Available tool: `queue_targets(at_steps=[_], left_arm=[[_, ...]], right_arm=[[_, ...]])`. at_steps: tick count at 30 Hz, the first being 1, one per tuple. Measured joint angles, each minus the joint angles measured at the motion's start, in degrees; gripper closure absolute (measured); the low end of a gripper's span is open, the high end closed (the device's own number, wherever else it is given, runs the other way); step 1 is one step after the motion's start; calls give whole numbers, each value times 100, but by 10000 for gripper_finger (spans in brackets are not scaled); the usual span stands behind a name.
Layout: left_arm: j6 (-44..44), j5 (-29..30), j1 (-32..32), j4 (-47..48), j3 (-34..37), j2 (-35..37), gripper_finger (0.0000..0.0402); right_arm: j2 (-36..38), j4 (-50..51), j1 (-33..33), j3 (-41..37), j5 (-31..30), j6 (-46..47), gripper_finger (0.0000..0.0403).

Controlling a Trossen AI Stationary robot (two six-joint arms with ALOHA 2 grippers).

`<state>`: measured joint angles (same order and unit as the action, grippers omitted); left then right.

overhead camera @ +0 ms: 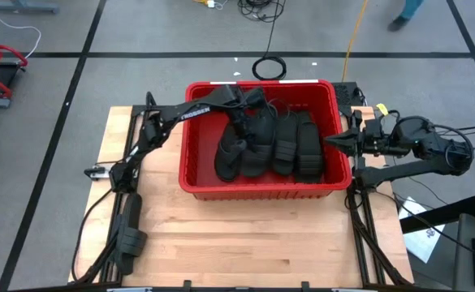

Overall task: Pick and place slides into bin
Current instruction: Put the right black slide into the red bin

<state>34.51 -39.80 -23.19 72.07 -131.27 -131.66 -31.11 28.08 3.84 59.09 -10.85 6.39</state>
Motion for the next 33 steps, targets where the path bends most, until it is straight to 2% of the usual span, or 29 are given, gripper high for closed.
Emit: queue_targets(at_steps=[9, 18, 33], left_arm=[[179, 32, -197, 398, 3, -61, 400], [-229, 16, -242, -221, 5, -330, 400], [-657, -298, -268, -416, -6, -601, 397]], right_arm=[[0, 2, 0, 0, 26, 0, 403], [0, 5, 0, 0, 35, 0, 403], [2, 46, 0, -1, 37, -107, 403]])
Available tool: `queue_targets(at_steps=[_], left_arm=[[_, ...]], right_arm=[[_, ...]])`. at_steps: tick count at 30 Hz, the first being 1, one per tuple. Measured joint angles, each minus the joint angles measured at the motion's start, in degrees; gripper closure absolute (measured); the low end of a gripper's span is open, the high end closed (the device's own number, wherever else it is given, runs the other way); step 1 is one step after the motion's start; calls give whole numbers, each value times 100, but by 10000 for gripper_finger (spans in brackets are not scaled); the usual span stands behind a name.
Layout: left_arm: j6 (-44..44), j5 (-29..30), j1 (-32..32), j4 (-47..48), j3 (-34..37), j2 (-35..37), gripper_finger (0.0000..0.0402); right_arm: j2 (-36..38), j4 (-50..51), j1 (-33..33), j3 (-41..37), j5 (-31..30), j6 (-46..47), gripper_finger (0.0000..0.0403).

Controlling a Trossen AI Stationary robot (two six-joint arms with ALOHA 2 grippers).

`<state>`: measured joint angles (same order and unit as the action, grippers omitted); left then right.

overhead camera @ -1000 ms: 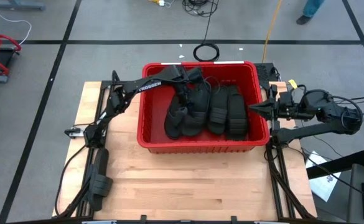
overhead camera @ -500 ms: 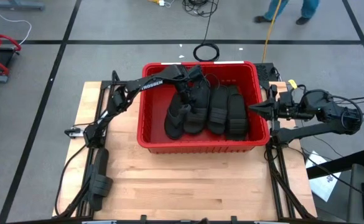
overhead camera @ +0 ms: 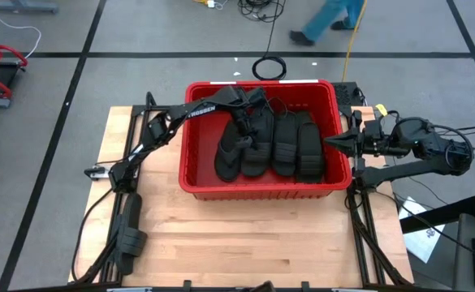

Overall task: Pick and place slides into bin
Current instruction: Put the right black slide into the red bin

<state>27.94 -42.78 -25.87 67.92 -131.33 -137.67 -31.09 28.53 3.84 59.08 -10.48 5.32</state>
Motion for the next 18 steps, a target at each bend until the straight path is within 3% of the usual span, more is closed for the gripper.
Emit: queue_targets(at_steps=[11, 18], left_arm=[[-193, 51, -33, -39, 2, 0, 386], [-247, 257, -29, -117, 3, 0, 315]], right_arm=[[0, 0, 0, 1, 0, 0, 403], [0, 0, 0, 1, 7, 125, 403]])
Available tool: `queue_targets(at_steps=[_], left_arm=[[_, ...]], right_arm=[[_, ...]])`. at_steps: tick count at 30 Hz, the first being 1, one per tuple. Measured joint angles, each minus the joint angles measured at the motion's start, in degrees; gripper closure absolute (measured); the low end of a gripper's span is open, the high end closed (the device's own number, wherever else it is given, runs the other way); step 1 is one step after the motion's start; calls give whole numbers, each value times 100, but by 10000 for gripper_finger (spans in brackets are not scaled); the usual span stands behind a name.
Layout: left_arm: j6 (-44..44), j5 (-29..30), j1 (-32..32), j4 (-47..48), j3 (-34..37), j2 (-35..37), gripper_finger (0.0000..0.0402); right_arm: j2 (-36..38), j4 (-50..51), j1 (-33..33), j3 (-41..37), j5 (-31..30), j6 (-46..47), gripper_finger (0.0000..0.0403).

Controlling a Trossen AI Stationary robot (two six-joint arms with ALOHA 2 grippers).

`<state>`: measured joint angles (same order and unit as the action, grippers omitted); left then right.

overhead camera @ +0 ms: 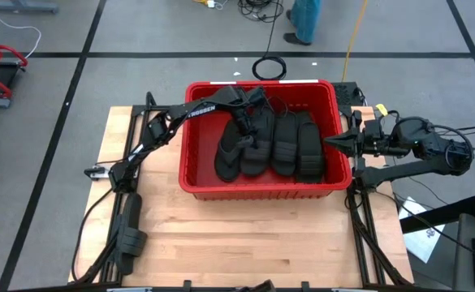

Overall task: Pick and place slides into bin
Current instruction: Put the right black slide into the red bin

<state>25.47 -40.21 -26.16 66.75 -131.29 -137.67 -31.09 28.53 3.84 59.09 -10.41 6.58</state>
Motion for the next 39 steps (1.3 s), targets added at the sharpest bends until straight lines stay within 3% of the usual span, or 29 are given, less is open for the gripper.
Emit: queue_targets(at_steps=[8, 15, 27, 32, 39], left_arm=[[-61, 339, 1, -40, 1, 0, 216], [-368, 247, 1, -21, 1, 0, 162], [-230, 178, 7, -47, -76, 28, 128], [182, 549, 7, -60, -254, 37, 122], [544, 1500, -5, -36, -364, 232, 122]], right_arm=[[0, 0, 0, 0, 0, 21, 403], [0, 0, 2, 0, 2, 23, 403], [2, 0, 2, -1, 56, 25, 403], [2, 0, 4, 0, 323, 30, 403], [2, 2, 4, -1, 323, 172, 403]])
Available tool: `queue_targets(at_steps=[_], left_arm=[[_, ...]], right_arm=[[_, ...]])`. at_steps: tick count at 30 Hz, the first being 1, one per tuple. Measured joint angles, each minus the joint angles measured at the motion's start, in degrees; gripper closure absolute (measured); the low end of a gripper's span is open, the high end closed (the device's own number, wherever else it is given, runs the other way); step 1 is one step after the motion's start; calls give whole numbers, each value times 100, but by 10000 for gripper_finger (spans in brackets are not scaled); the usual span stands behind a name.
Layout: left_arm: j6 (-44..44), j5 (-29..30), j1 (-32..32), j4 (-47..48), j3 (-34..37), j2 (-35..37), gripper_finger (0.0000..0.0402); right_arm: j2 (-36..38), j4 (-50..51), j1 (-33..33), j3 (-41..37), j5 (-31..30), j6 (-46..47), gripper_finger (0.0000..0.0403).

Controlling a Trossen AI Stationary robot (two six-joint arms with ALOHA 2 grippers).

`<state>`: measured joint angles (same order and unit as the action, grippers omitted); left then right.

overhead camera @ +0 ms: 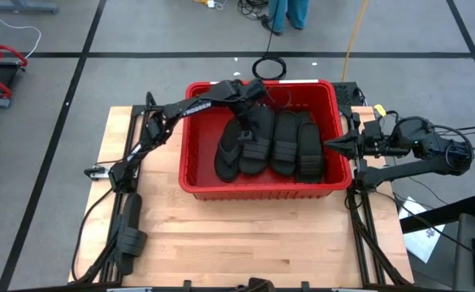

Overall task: Pick and place slides into bin
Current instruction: Put the right black slide into the red bin

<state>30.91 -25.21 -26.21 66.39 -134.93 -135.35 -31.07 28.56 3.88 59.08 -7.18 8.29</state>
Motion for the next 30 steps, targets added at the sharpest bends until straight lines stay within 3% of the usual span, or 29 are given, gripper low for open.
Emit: queue_targets(at_steps=[3, 10, 13, 19, 30], left_arm=[[117, 541, -29, 35, -2, 291, 124], [550, 843, -115, 1324, -7, 666, 165], [772, 804, -74, 1799, 39, 638, 224], [602, 586, 142, 1538, 428, 629, 383], [210, 1029, 513, 1095, 1492, 610, 399]], right_arm=[[0, 0, 0, 1, 0, 0, 403], [0, 4, 0, 1, 0, -42, 403], [0, 2, 0, 1, -2, -144, 403], [0, 2, 0, 1, -2, -212, 403], [0, 0, -1, 1, -3, -203, 403]])
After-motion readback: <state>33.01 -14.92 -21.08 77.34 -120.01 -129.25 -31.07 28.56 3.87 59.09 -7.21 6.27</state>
